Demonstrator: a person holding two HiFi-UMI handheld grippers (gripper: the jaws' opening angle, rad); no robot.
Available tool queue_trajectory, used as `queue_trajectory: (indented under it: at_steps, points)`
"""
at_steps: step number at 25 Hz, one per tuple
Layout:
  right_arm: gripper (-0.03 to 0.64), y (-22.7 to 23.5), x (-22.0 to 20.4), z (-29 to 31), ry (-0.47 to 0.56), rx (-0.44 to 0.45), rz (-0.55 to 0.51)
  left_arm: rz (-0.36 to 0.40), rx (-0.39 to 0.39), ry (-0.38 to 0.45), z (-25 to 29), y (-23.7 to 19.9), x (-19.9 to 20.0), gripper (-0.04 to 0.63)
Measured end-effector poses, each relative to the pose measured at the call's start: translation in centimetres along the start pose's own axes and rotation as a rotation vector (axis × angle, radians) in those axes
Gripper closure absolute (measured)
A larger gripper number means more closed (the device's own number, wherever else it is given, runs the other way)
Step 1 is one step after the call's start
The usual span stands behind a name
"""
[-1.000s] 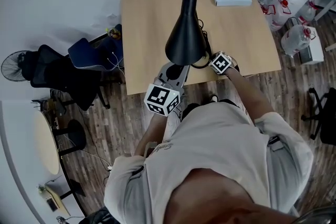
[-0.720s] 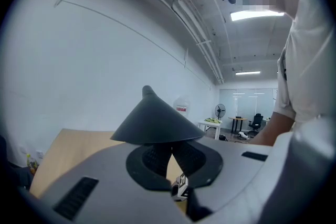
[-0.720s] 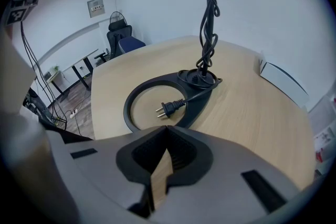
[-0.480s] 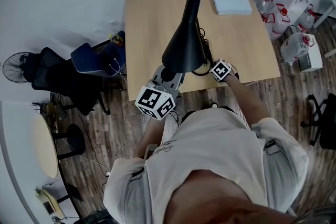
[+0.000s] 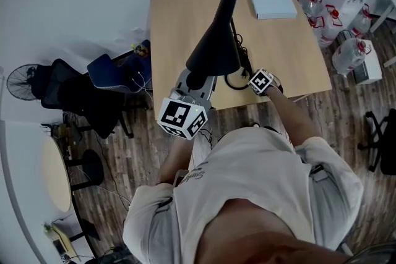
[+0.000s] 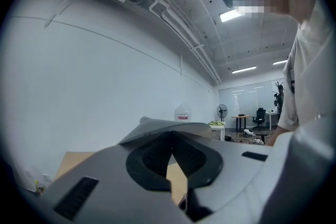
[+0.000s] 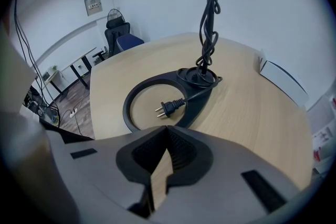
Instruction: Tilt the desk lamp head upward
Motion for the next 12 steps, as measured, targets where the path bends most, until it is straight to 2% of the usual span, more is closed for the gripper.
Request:
queue_trajectory:
  at_steps: [12]
  points:
    - [0.621, 0.0, -0.2, 0.3, 0.002, 0.011, 0.052, 0.031, -0.04, 0.077, 0.6, 0.2, 3.5, 0.583]
Point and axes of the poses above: the fingertips, and each gripper's own axes: z forward along the fingers, y to its right, x out of its top, the point moved 6 cm from there along -z, backward along the fingers, and after that the axes turned 2 degrees about z, right-handed, at the moved point
